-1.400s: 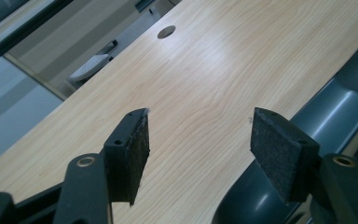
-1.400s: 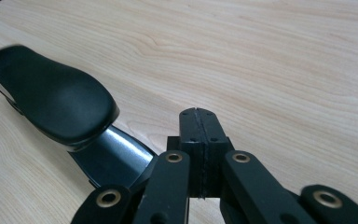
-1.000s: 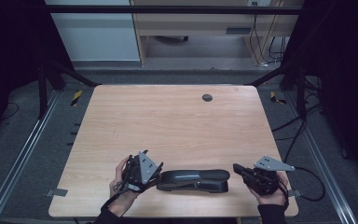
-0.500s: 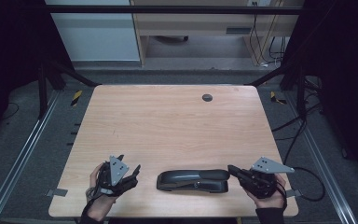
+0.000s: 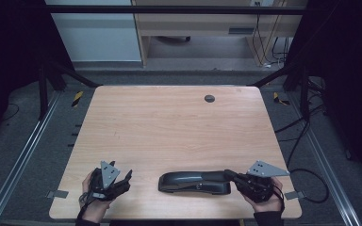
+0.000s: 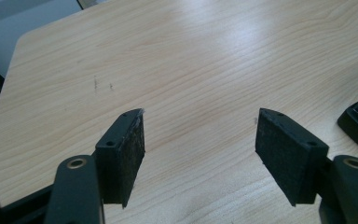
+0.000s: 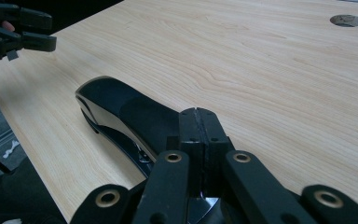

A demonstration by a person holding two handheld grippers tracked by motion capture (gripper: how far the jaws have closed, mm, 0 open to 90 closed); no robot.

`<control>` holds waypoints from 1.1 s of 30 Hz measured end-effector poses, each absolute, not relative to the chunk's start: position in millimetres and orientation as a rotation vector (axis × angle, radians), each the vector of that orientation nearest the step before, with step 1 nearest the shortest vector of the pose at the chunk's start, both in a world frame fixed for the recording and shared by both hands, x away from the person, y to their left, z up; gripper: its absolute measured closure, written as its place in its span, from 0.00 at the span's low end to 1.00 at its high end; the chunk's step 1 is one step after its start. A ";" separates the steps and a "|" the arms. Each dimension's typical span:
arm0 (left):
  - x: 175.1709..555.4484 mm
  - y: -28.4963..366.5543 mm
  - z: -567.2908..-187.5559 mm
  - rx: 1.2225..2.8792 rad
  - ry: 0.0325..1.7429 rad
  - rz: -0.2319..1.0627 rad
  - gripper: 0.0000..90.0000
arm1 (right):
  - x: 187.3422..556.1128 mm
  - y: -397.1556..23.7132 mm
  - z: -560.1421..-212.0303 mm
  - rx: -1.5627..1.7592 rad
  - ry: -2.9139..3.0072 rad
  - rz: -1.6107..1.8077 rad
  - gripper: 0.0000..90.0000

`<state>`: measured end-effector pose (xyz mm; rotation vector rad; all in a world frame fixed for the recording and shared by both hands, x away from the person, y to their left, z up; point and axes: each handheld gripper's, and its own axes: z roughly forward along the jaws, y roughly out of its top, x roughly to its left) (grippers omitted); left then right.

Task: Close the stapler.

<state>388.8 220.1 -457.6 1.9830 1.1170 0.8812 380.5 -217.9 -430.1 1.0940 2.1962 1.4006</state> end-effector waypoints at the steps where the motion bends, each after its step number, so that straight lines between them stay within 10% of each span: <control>1: 389.5 219.6 -459.3 1.992 1.118 0.883 0.36 | 380.8 -218.1 -431.1 1.093 2.196 1.397 1.00; 33: 395.9 220.8 -466.9 2.029 1.140 0.855 0.36 | 385.0 -219.3 -444.4 1.120 2.195 1.401 0.99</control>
